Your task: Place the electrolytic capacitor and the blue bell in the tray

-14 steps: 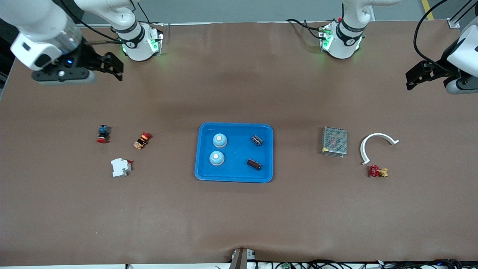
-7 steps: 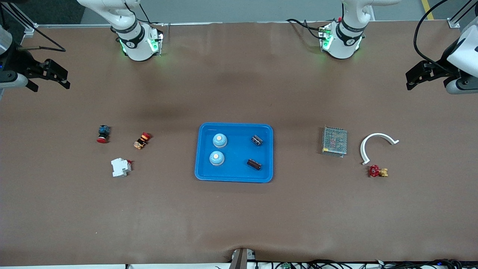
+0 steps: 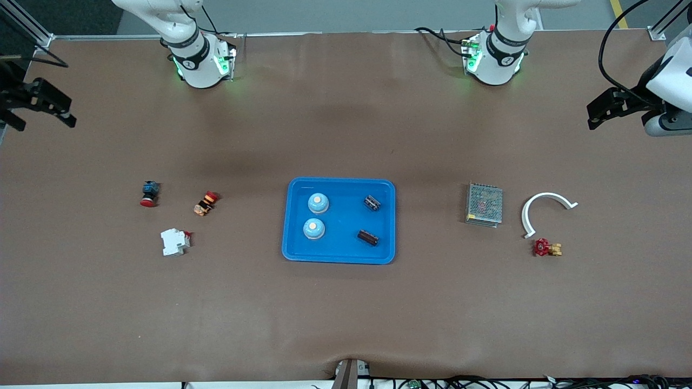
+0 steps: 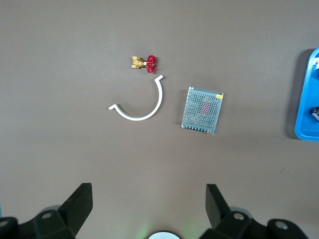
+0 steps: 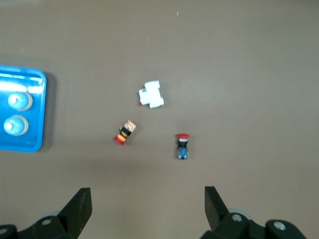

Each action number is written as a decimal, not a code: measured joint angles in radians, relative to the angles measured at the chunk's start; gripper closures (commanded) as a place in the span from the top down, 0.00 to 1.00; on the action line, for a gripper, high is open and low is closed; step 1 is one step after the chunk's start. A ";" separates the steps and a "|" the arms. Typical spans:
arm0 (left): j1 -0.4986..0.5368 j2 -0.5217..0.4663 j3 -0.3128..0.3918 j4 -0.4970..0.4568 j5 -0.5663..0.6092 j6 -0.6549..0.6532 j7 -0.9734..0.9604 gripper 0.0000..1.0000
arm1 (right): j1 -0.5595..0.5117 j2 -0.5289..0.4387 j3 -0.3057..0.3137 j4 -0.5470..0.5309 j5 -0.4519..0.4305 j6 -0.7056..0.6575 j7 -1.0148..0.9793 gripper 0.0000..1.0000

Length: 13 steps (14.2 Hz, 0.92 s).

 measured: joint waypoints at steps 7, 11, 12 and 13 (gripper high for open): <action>-0.008 0.000 -0.001 0.008 0.000 0.000 0.000 1.00 | 0.000 0.121 0.010 0.122 0.000 -0.081 0.000 1.00; -0.008 0.000 -0.005 0.011 0.000 -0.001 0.000 1.00 | 0.032 0.121 -0.003 0.124 -0.003 -0.083 0.000 1.00; -0.008 0.000 -0.005 0.012 -0.002 -0.004 0.000 1.00 | 0.041 0.121 -0.010 0.124 -0.005 -0.083 0.000 1.00; -0.008 -0.001 -0.005 0.012 -0.007 -0.006 0.000 1.00 | 0.051 0.121 -0.019 0.124 -0.006 -0.083 0.000 1.00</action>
